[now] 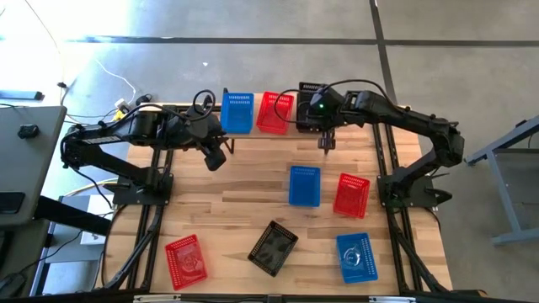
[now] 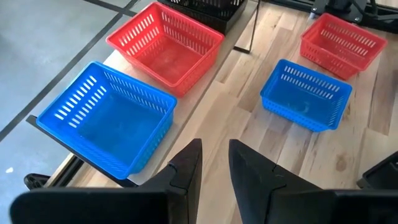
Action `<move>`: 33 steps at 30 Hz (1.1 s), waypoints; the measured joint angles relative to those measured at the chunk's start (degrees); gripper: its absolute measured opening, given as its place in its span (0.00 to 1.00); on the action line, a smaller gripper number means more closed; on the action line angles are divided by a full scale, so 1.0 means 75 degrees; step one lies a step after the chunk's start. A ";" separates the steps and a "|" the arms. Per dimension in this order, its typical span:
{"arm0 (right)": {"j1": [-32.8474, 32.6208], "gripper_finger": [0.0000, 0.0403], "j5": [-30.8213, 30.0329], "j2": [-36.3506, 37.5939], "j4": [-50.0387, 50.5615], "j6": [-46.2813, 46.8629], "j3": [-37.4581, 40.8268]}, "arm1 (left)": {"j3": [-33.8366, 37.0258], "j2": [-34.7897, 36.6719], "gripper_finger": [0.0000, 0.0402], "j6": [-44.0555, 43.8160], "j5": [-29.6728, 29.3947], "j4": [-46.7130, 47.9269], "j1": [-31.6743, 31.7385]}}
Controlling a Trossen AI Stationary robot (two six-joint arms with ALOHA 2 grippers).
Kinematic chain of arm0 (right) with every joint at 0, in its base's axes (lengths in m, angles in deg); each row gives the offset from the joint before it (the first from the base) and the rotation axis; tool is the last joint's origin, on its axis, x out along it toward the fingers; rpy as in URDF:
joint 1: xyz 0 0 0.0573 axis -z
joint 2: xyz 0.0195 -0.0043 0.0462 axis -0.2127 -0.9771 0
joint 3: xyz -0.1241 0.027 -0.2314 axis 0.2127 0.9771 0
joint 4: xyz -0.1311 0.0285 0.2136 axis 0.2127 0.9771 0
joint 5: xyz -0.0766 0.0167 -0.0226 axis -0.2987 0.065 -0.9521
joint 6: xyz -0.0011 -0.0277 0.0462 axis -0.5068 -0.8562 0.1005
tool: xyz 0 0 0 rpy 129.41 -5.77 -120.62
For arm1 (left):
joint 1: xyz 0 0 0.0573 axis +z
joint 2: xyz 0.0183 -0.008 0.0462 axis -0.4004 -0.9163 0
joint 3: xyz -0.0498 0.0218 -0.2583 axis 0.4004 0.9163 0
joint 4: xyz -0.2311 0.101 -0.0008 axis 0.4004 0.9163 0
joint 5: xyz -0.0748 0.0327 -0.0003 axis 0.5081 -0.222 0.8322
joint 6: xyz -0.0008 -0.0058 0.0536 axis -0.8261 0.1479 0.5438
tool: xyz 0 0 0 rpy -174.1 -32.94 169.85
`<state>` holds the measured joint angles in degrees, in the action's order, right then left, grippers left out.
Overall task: Stack baskets on shelf by color
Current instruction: Stack the top black bin on top of the other black bin on the shelf
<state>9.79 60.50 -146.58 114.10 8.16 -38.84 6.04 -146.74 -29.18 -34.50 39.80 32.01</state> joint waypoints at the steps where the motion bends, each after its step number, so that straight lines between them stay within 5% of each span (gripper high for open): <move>1: 0.0025 0.00 0.0011 -0.0017 -0.0003 0.0003 0.0000 | 0.0000 0.0000 0.18 -0.0001 0.0005 0.0000 -0.0001; 24: 0.0210 0.00 0.0241 -0.0034 0.0038 0.0201 0.0000 | 0.0000 0.0000 0.18 -0.0092 0.0014 0.0000 -0.0003; 33: 0.0210 0.19 -0.0173 -0.0032 0.0001 0.0344 0.0000 | 0.0000 0.0000 0.18 -0.0108 0.0013 -0.0003 -0.0003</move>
<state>11.36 59.19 -146.82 114.11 10.74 -38.84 6.04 -146.74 -29.99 -34.40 39.78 31.99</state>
